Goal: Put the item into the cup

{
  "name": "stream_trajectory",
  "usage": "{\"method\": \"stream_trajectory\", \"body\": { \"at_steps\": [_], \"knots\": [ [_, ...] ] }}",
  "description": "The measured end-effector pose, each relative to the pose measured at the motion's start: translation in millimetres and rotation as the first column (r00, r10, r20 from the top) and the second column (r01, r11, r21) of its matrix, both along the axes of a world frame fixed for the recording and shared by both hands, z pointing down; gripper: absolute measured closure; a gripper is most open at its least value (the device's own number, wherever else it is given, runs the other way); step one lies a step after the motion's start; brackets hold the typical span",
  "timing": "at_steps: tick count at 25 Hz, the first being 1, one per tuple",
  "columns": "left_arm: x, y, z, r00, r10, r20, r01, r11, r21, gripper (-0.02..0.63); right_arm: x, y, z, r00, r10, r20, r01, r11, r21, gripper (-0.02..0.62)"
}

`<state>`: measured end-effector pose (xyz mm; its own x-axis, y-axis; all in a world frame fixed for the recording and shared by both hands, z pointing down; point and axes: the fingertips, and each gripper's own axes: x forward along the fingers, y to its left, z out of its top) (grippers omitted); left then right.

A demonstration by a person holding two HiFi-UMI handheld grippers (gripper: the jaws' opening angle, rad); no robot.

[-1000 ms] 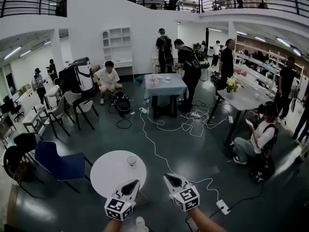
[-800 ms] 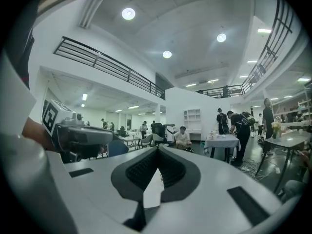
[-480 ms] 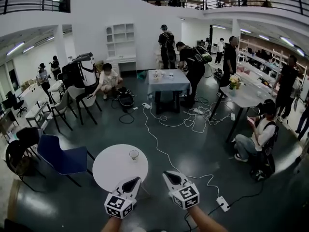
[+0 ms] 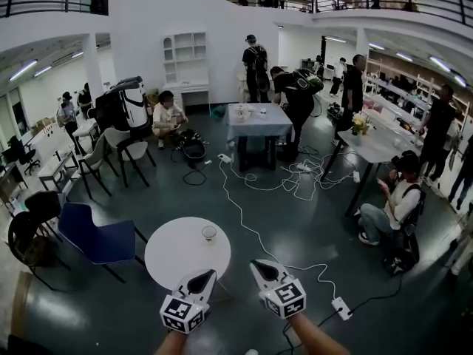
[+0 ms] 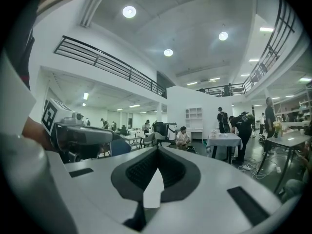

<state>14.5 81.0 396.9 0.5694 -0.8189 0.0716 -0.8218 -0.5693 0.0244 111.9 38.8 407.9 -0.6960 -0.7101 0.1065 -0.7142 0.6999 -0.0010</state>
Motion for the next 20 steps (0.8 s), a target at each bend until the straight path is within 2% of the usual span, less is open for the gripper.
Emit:
{"method": "stream_trajectory", "body": {
  "at_steps": [15,20],
  "knots": [
    [-56.8,15.7,-20.3,0.999,0.026,-0.023,-0.025,0.999,0.021,0.589,-62.4,25.5,-12.2,1.0,0.003,-0.029,-0.003,1.0,0.007,0.586],
    [-65.1,18.8,-21.3,0.999,0.039,-0.013,-0.038,0.999,0.039,0.589,-72.4,30.0,-19.9,1.0,0.007,0.005,-0.007,0.999,0.039,0.586]
  ]
}}
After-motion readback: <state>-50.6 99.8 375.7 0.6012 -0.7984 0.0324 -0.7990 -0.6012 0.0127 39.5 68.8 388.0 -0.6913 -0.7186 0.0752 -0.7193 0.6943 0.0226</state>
